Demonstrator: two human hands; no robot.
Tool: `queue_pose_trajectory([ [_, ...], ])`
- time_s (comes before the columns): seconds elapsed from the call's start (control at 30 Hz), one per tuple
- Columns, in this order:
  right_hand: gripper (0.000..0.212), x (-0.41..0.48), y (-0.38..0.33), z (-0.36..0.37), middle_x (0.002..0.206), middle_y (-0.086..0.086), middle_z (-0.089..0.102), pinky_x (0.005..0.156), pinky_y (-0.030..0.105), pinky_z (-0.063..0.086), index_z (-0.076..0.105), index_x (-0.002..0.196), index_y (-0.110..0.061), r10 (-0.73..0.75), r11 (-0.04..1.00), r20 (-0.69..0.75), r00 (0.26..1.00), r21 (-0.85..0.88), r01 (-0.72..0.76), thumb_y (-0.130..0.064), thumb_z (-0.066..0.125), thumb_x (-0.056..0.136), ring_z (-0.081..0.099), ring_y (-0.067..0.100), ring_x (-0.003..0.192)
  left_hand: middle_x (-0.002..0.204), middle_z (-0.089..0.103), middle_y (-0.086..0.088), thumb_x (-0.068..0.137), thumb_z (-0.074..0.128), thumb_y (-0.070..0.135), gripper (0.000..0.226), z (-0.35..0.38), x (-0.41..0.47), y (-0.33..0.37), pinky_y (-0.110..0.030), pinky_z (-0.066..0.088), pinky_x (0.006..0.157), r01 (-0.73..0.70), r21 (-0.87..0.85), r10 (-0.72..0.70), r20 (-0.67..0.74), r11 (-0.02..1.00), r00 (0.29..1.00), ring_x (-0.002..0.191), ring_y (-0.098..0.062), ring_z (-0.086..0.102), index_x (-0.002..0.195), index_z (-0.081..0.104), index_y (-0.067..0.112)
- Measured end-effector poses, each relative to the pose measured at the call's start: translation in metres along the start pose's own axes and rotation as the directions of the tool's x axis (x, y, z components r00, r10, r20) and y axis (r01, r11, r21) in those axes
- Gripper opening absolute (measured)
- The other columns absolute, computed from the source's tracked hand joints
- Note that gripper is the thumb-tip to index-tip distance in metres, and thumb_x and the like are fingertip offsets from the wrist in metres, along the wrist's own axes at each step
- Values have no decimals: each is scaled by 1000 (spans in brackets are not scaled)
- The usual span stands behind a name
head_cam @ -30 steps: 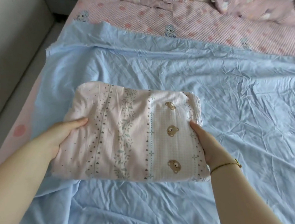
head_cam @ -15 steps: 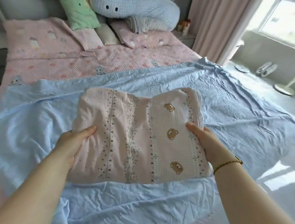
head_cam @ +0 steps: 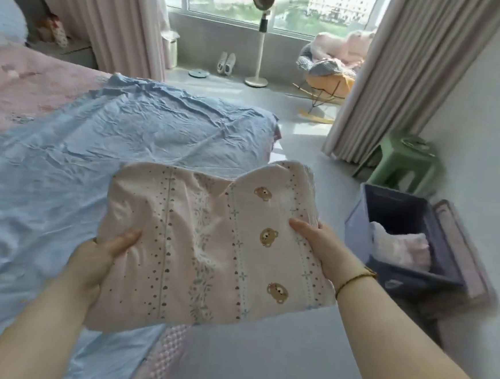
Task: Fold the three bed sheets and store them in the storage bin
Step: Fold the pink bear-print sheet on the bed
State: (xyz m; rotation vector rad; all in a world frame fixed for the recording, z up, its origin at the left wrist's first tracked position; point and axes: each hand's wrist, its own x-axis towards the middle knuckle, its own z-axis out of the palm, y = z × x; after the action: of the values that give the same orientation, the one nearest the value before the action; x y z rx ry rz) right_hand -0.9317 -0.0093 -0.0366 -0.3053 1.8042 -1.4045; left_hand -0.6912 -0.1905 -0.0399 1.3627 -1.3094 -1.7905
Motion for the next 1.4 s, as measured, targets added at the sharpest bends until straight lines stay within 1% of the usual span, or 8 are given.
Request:
queue_pose_trajectory([
  [0.1, 32, -3, 21, -72, 101, 8, 65, 74, 38, 52, 56, 109, -17, 48, 998, -88, 995, 52, -44, -34, 62, 83, 63, 26, 90, 56, 68, -1, 84, 61, 13, 13, 70, -1, -16, -34, 45, 65, 13, 54, -18, 94, 998, 995, 63, -26, 61, 97, 61, 7],
  [0.23, 41, -11, 47, -184, 105, 9, 64, 92, 48, 47, 52, 117, -18, 138, 979, -193, 971, 175, -105, -34, 64, 81, 61, 29, 96, 88, 65, -12, 83, 61, 12, 30, 186, -5, -38, -34, 47, 70, 55, 128, -88, 271, 990, 958, 80, -27, 60, 113, 58, 7],
  [0.5, 48, -3, 77, -354, 103, 8, 63, 86, 41, 48, 49, 127, -14, 192, 953, -392, 900, 295, -75, -25, 64, 83, 60, 26, 91, 83, 63, -6, 74, 72, 9, 37, 380, -25, -78, -29, 44, 61, 36, 220, -138, 469, 975, 873, 75, -24, 60, 106, 56, 17],
  [0.77, 49, 77, 101, -448, 116, 14, 59, 94, 42, 46, 46, 130, -6, 318, 936, -477, 819, 297, -190, -18, 62, 85, 57, 29, 100, 105, 65, -12, 76, 72, 15, 49, 512, 37, -117, -36, 50, 65, 155, 333, -311, 488, 930, 816, 89, -31, 63, 121, 51, 14],
  [1.0, 44, 207, 115, -546, 124, 16, 56, 93, 36, 43, 46, 131, -2, 436, 899, -571, 696, 300, -317, -12, 55, 89, 53, 33, 112, 98, 63, -7, 59, 72, 23, 57, 665, 133, -146, -37, 50, 69, 173, 422, -385, 490, 890, 782, 87, -28, 62, 112, 51, 16],
  [1.13, 36, 283, 128, -602, 112, 12, 59, 86, 29, 38, 48, 126, 0, 448, 890, -629, 635, 244, -386, -9, 51, 91, 53, 31, 107, 97, 64, -8, 84, 65, 11, 32, 743, 187, -187, -35, 48, 69, 174, 490, -422, 457, 854, 783, 86, -26, 61, 113, 53, 10],
  [1.23, 36, 335, 138, -639, 119, 14, 56, 89, 32, 39, 46, 129, -3, 371, 904, -684, 628, 112, -413, -13, 47, 94, 51, 32, 111, 89, 60, 1, 92, 50, 8, 18, 792, 210, -222, -32, 45, 69, 149, 522, -413, 435, 839, 800, 80, -18, 57, 107, 50, 17],
  [1.4, 38, 411, 166, -707, 117, 11, 54, 84, 31, 38, 39, 134, -15, 275, 879, -692, 668, -100, -466, -14, 39, 96, 51, 31, 105, 102, 59, -2, 93, 45, 12, 20, 874, 243, -289, -40, 43, 90, 158, 576, -433, 377, 802, 819, 100, -28, 55, 112, 47, 20],
])
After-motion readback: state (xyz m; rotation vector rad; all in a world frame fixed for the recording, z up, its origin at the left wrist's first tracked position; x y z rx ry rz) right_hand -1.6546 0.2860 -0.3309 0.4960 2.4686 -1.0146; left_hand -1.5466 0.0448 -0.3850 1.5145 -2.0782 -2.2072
